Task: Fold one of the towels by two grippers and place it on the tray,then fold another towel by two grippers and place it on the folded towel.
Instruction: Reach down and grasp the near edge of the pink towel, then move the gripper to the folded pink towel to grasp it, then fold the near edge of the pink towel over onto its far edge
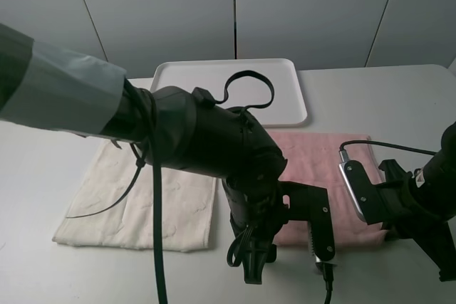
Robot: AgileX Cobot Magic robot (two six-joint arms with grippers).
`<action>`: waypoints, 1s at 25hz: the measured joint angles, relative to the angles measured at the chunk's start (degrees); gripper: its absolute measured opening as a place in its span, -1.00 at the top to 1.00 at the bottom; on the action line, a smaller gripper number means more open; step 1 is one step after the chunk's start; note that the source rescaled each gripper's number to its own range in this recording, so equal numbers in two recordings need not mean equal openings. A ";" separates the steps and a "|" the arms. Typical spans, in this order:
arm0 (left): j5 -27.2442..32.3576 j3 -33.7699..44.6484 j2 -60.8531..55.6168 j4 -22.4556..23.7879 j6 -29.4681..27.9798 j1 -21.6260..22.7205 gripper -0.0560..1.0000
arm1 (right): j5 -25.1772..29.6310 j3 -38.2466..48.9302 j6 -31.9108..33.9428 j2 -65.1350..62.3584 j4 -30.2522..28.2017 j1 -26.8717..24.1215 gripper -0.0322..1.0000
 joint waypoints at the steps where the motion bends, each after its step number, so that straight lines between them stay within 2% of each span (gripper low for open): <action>1: 0.00 -0.05 0.00 0.00 0.00 0.00 -0.53 | 0.00 0.00 0.11 0.00 0.00 0.00 0.92; 6: 0.00 -0.14 0.23 0.63 -2.01 0.00 -0.51 | 0.00 0.00 0.22 0.10 0.00 0.00 0.92; 8: 0.11 -0.28 0.23 2.30 -3.66 -0.11 -0.38 | 0.00 0.00 0.22 0.10 0.00 0.00 0.92; 11: 0.23 -0.40 0.38 5.41 -5.33 -0.24 0.12 | 0.00 0.00 0.22 0.10 0.00 0.00 0.92; 12: 0.23 -0.46 0.47 6.55 -5.98 -0.24 0.40 | 0.00 0.00 0.22 0.10 0.00 0.00 0.92; 14: -0.14 -0.46 0.58 7.70 -6.38 -0.24 0.80 | 0.00 0.00 0.70 0.10 0.00 0.00 0.92; 15: -0.14 -0.46 0.58 8.13 -6.47 -0.24 0.86 | 0.00 0.00 1.11 0.10 0.00 0.00 0.92; 25: -0.60 -0.34 -0.02 8.49 -7.01 -0.27 0.89 | -0.55 0.63 6.24 -2.45 1.66 0.00 0.93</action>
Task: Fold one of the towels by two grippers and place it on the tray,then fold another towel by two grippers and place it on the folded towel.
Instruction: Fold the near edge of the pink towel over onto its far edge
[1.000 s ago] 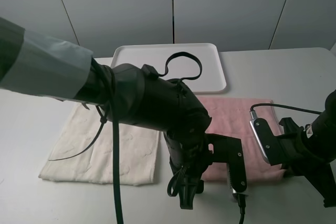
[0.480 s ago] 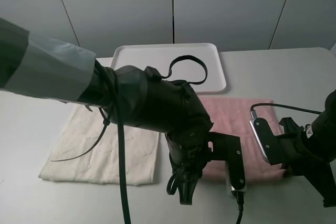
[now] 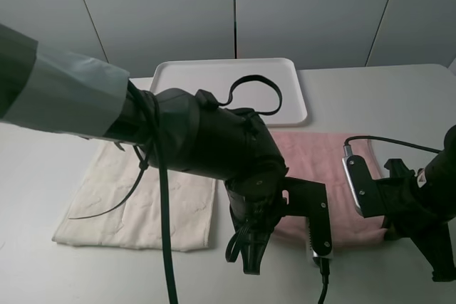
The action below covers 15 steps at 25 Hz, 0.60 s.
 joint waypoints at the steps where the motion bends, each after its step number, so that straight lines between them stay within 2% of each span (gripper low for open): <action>1: -0.25 0.14 -0.22 -0.11 -0.11 0.22 0.89 | 0.00 0.17 0.51 -0.45 0.77 0.00 0.93; 9: -1.27 0.37 -2.24 -2.33 -0.11 3.63 0.89 | 1.42 1.06 7.93 -8.24 6.09 0.00 0.93; 15: -2.95 0.37 -5.12 -8.04 -0.11 6.88 0.89 | 1.54 1.06 22.49 -13.23 7.21 0.00 0.93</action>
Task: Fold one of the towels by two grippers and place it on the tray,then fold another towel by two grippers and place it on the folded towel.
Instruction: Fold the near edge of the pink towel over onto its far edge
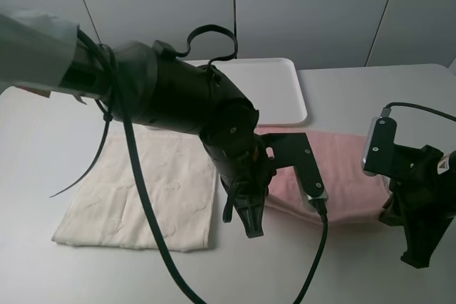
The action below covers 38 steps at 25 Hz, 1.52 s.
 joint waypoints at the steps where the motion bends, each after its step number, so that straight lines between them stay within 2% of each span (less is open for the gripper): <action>1: -0.55 0.00 -0.60 -1.40 0.00 0.49 0.89 | 0.00 0.00 1.61 -0.71 0.05 0.00 0.93; 8: -4.50 0.00 -2.61 -8.50 0.00 4.31 0.89 | 0.12 -1.01 11.90 -3.20 0.14 0.00 0.93; 11: -5.42 -0.76 -2.61 -10.43 0.00 5.30 0.89 | -0.79 -3.13 18.81 -3.33 0.00 0.00 0.93; 14: -6.25 -1.74 -2.61 -10.90 -1.34 5.77 0.89 | -2.53 -5.43 26.63 -3.33 -1.11 0.00 0.93; 20: -4.85 -6.74 -0.58 -11.03 -4.57 7.35 0.89 | -4.11 -8.58 38.15 -1.17 -4.56 0.00 0.93; 23: -1.53 -10.50 3.05 -11.03 -5.52 8.02 0.89 | -4.14 -9.58 44.00 2.22 -8.37 0.00 0.93; 26: -0.83 -13.04 5.23 -10.89 -7.09 8.49 0.89 | -4.27 -10.65 50.45 5.26 -13.86 0.00 0.93; 32: -1.12 -14.82 5.47 -10.89 -7.68 10.40 0.89 | -5.41 -12.53 64.48 8.71 -28.42 0.00 0.93; 38: -1.89 -14.82 5.57 -10.65 -7.82 11.83 0.89 | -7.41 -14.66 70.79 10.62 -36.53 0.00 0.93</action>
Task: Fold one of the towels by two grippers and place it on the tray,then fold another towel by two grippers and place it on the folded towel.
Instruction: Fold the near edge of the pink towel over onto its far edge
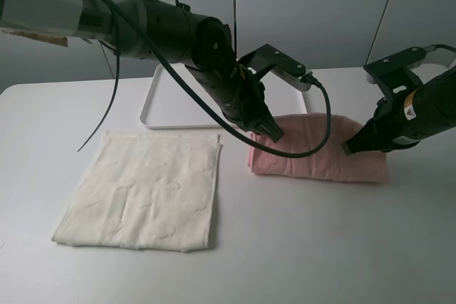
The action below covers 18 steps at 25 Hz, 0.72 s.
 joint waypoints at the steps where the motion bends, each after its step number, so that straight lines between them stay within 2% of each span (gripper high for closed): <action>1: -0.18 0.00 0.00 0.03 0.00 0.00 0.89 | -0.10 -0.31 1.18 0.22 -1.31 0.00 0.93; 6: -0.31 0.00 0.00 0.28 -0.04 0.00 0.89 | -0.21 -0.66 9.80 1.29 -9.04 0.00 0.88; 8: -0.31 0.00 0.00 0.38 -0.04 0.00 0.83 | -0.34 -0.66 12.79 1.37 -11.85 0.00 0.68; 9: -0.31 0.00 0.00 0.49 -0.04 0.00 0.72 | -0.59 -0.66 13.58 1.37 -12.60 0.00 0.48; 10: -0.43 0.00 0.00 0.49 -0.04 0.00 0.59 | -0.86 -0.66 14.41 1.37 -12.99 0.00 0.24; 11: -0.43 0.00 0.00 0.49 -0.04 0.00 0.36 | -1.07 -0.66 15.52 1.37 -13.14 0.00 0.01; 13: -0.56 0.00 0.00 0.49 -0.04 0.00 -0.35 | -1.23 -0.66 17.78 1.37 -13.53 0.00 -0.60; 14: -0.68 0.00 0.00 0.60 -0.04 0.00 -0.66 | -1.23 -0.66 18.92 1.37 -13.76 0.00 -0.83; 15: -0.80 0.00 0.00 0.60 -0.48 0.00 -0.84 | -0.93 -0.66 19.96 1.37 -14.04 0.00 -0.91; 18: -1.08 0.00 0.00 0.71 -1.90 0.00 -0.93 | 1.39 -0.70 22.36 1.37 -14.04 0.00 -0.99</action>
